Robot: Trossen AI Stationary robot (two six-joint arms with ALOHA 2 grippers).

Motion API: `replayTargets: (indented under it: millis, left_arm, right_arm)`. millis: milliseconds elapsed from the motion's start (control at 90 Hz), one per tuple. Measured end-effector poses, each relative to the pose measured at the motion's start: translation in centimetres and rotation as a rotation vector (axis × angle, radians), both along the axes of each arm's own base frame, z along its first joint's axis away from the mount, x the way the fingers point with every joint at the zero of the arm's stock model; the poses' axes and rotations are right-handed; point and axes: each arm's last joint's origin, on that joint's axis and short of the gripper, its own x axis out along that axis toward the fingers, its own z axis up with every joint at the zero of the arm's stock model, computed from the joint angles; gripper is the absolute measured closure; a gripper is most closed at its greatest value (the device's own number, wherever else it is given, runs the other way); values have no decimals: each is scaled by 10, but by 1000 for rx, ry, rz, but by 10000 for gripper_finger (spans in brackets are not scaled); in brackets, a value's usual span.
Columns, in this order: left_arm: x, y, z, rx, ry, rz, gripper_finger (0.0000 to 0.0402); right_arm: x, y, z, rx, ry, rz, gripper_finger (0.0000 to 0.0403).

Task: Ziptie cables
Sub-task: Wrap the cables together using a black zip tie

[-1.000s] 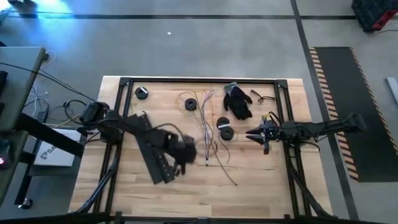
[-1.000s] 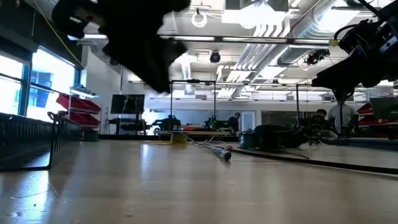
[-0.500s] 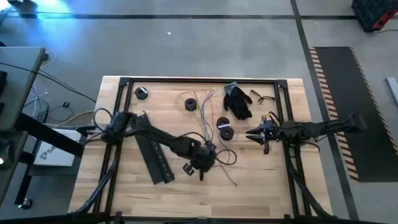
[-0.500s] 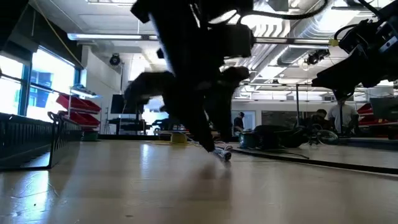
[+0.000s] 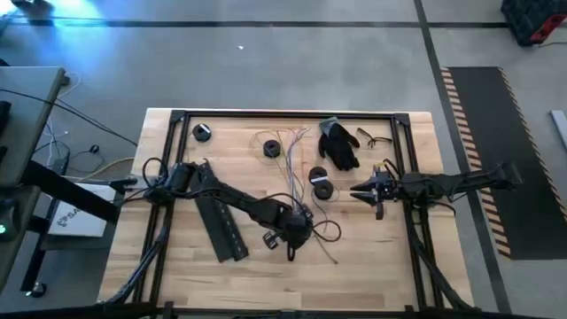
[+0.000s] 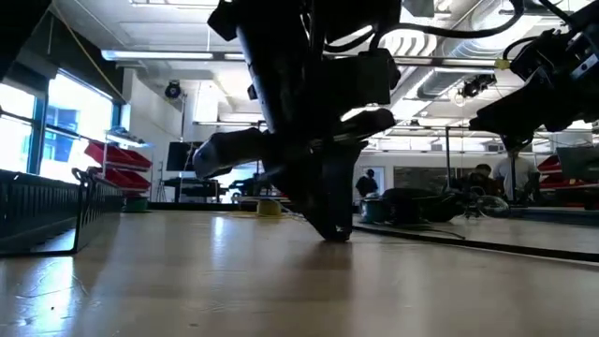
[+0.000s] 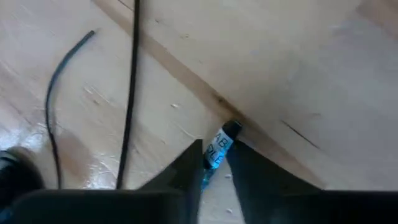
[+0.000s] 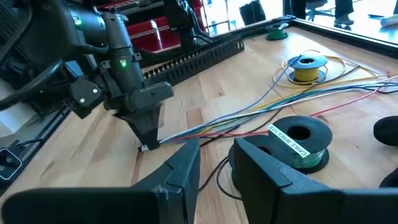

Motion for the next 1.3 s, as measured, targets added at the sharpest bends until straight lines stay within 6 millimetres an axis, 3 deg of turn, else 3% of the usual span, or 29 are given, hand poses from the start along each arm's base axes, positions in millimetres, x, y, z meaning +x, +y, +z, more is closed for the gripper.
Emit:
replayTargets:
  millis: [122, 233, 456, 689, 856, 956, 1033, 1200, 1300]
  left_arm:
    - [5, -3, 10, -12, -7, 46, 391]
    - [14, -15, 35, -25, -61, 57, 398]
    - [23, -26, 151, -176, -397, 115, 400]
    - [16, -3, 260, -361, -825, 183, 401]
    - [9, 13, 308, -465, -1102, 138, 401]
    - [8, 28, 326, -563, -1226, 74, 401]
    - [16, 42, 328, -637, -1289, 42, 401]
    - [43, 61, 306, -763, -1327, 61, 402]
    - [45, 62, 293, -735, -1239, 71, 401]
  right_arm:
    - [0, 0, 0, 0, 0, 0, 320]
    - [0, 0, 0, 0, 0, 0, 320]
    - [0, 0, 0, 0, 0, 0, 320]
    - [0, 0, 0, 0, 0, 0, 320]
    - [0, 0, 0, 0, 0, 0, 320]
    - [0, 0, 0, 0, 0, 0, 320]
    - [0, 0, 0, 0, -1, 0, 320]
    - [0, 0, 0, 0, -1, 0, 320]
    - [0, 0, 0, 0, -1, 0, 320]
